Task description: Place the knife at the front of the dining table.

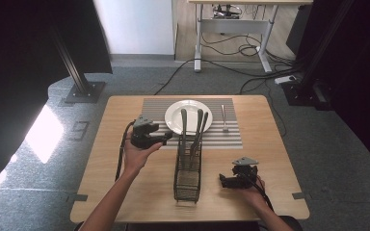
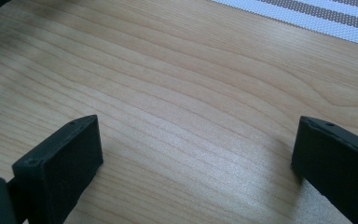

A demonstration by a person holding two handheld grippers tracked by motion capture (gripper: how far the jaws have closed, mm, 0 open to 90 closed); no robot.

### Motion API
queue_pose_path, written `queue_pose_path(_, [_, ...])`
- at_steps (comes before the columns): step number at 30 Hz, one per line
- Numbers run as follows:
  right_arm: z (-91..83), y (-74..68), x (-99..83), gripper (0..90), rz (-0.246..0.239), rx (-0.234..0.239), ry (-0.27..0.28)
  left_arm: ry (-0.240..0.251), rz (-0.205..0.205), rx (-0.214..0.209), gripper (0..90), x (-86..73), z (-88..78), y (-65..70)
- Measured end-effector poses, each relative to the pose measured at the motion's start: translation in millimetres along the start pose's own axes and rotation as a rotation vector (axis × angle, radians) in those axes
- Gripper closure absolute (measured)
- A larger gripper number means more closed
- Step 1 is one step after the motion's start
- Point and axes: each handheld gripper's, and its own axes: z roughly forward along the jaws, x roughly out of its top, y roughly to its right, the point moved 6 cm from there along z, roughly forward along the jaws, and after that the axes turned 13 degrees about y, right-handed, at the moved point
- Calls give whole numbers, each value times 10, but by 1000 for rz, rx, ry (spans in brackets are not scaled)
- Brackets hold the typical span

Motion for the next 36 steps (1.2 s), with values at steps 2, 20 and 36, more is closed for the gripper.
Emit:
queue_pose_path(2, [0, 0, 0, 16, 0, 0, 0, -1, 2, -4, 298, 10, 22, 12])
queue_pose_path(20, [2, 2, 0, 18, -5, 7, 2, -20, 9, -35, 348, 68, 337, 177])
queue_pose_path(36, [-2, 2, 1, 22, -6, 11, -2, -33, -6, -88, 558, 51, 505, 261])
